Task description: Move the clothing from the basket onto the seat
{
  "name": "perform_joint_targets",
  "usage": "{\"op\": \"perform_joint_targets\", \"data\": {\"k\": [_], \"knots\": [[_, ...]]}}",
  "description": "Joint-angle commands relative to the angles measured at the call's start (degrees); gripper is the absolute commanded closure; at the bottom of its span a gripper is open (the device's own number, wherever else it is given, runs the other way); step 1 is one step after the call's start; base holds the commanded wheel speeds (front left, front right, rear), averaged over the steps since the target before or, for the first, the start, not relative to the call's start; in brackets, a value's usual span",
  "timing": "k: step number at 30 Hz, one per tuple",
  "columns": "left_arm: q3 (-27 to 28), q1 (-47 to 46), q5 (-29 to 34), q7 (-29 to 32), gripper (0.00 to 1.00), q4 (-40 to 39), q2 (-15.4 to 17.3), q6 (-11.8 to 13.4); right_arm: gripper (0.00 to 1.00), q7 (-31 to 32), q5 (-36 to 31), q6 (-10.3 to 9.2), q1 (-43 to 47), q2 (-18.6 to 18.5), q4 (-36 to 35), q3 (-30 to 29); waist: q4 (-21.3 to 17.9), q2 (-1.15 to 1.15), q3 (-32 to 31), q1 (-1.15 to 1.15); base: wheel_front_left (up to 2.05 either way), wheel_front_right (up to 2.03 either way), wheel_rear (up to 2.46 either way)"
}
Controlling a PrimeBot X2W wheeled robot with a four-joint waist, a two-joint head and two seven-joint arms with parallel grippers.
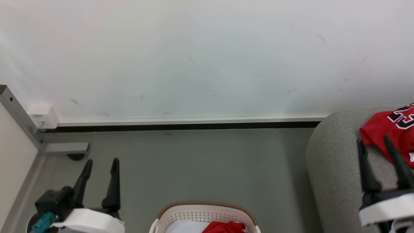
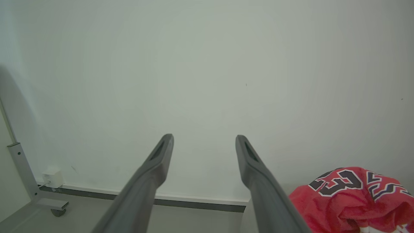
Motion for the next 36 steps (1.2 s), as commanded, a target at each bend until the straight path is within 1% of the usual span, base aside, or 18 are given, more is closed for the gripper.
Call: {"op": "perform_joint_targets", "data": {"k": [1,4,5,6,11,16,20,21,27,31,36], "knots": [[1.6,1.8,2.0,0.0,0.0,-0.2,-1.4,-0.6,0.0,-1.3,-1.6,-0.12,3.6,2.1,-1.8,-0.6,0.2,0.0,0.0,0.02,0.0,0.0,0.0],[4.2,4.5,5.0,0.0,0.0,-0.4,-4.6,-2.1,0.0,-2.8,-3.5,-0.12,8.2,5.4,-3.0,-1.4,0.4,0.0,0.1,0.02,0.0,0.0,0.0],[4.2,4.5,5.0,0.0,0.0,-0.4,-4.6,-2.1,0.0,-2.8,-3.5,-0.12,8.2,5.4,-3.0,-1.4,0.4,0.0,0.1,0.02,0.0,0.0,0.0],[5.9,5.9,7.1,0.0,0.0,-0.2,-6.6,-3.3,0.0,-3.4,-4.6,-0.12,10.1,7.2,-2.9,-2.0,0.4,0.0,0.3,0.02,0.0,0.0,0.0],[9.2,7.8,10.6,0.0,0.0,1.7,-10.5,-7.1,0.0,-4.1,-6.1,-0.12,11.6,9.9,-2.5,-2.8,0.1,0.0,0.6,0.02,0.0,0.0,0.0],[11.7,7.7,13.6,0.0,0.0,3.2,-13.1,-9.9,0.0,-3.9,-6.8,-0.12,10.2,10.5,-2.5,-2.3,-0.3,0.0,0.9,0.02,0.0,0.0,0.0],[13.3,7.2,15.0,0.0,0.0,4.1,-14.7,-11.7,0.0,-3.9,-6.9,-0.12,9.7,10.8,-2.6,-2.1,-0.5,0.0,1.1,0.02,0.0,0.0,0.0],[13.3,7.2,15.0,0.0,0.0,4.1,-14.7,-11.7,0.0,-3.9,-6.9,-0.12,9.7,10.8,-2.6,-2.1,-0.5,0.0,1.1,0.02,0.0,0.0,0.0],[15.0,7.0,17.2,0.0,0.0,5.1,-16.7,-13.9,0.0,-4.0,-6.7,-0.12,9.6,10.9,-2.6,-1.7,-0.9,0.0,1.6,0.02,0.0,0.0,0.0],[15.3,6.5,17.7,0.0,0.0,6.4,-17.5,-15.3,0.0,-4.0,-6.4,-0.12,9.2,10.5,-2.6,-1.6,-1.6,0.0,2.4,0.02,0.0,0.0,0.0],[14.5,4.4,18.3,0.0,0.0,8.8,-18.0,-17.0,0.0,-4.2,-6.4,-0.12,7.9,10.0,-2.9,-2.6,-3.2,0.0,5.6,0.02,0.0,0.0,0.0]]}}
